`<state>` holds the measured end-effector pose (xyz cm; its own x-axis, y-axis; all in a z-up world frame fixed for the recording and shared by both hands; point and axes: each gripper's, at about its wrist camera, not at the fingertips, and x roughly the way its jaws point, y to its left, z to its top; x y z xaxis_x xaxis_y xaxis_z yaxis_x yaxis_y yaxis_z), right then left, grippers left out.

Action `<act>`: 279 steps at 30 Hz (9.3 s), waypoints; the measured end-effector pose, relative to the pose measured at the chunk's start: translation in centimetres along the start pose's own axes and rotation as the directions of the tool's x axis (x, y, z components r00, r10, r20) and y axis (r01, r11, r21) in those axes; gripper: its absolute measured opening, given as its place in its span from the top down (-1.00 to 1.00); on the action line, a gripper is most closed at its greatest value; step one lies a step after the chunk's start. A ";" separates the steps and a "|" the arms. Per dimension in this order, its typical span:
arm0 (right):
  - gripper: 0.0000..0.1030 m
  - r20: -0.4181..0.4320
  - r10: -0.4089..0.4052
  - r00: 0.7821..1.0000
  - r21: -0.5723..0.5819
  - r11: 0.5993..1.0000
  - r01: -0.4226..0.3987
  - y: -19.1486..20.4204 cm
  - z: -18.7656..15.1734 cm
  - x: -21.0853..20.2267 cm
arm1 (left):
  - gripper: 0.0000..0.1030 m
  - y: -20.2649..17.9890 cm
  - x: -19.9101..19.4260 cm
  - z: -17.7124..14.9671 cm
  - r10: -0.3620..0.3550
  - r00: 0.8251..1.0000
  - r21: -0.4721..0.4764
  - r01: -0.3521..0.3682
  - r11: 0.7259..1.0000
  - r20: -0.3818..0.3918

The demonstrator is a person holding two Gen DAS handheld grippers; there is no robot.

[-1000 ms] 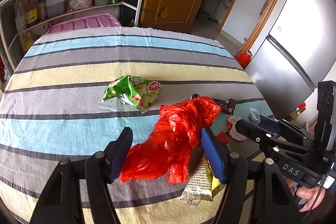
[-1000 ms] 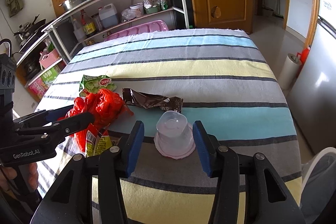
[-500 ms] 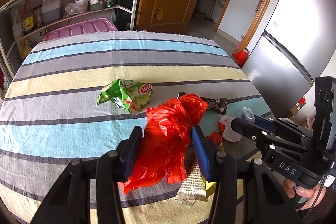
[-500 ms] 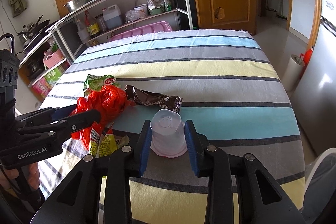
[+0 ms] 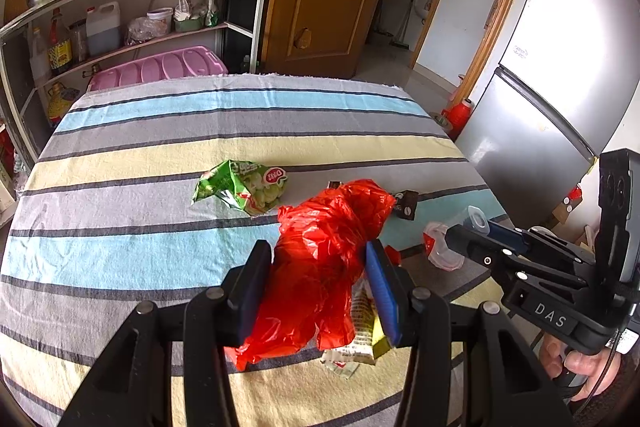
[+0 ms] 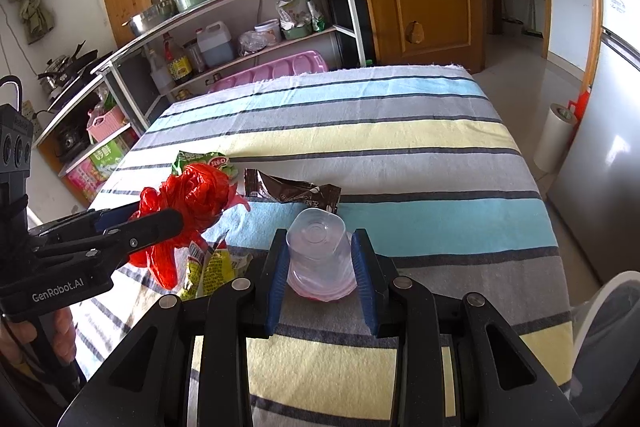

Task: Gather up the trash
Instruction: 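Grasp the pink-lidded cup with the right tool while the left tool grasps the red bag, then carry the pink cup and red bag over the white bin, then open both tools to drop the cup and red bag into the bin, then move both tools back over the table toward the remaining wrappers, then grasp the yellow wrappers with the right tool while the left tool grasps the green chip bag, then carry the yellow wrappers and green chip bag over the white bin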

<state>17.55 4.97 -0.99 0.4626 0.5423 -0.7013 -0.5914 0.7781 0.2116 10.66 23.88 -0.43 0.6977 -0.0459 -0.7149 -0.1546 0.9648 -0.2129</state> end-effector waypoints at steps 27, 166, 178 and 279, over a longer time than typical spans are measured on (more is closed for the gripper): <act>0.36 0.126 -0.080 0.989 0.082 0.994 0.070 -3.6 -2.5 -8.8 | 0.02 -8.9 -3.8 -0.3 -0.089 0.994 0.165 0.078 0.983 0.058; -0.04 0.120 -0.248 0.961 0.230 0.949 0.216 -10.3 -8.1 -14.8 | -0.38 -11.0 -3.3 -3.4 -0.009 0.998 0.107 0.002 0.994 0.060; -0.05 0.068 -0.119 0.991 0.095 0.989 0.112 -3.3 -5.3 -8.7 | -0.41 -2.3 -4.8 -3.3 0.107 0.991 -0.032 -0.104 0.994 0.084; 0.57 0.088 0.041 0.995 0.072 0.996 -0.047 0.5 -3.4 -6.3 | 0.30 -1.4 -2.6 0.8 0.068 0.992 -0.025 -0.066 0.998 0.106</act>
<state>12.07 0.83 1.25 0.4946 0.5995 -0.6293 -0.5634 0.7725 0.2931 9.61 22.83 2.32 0.7558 0.0475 -0.6531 -0.2176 0.9589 -0.1820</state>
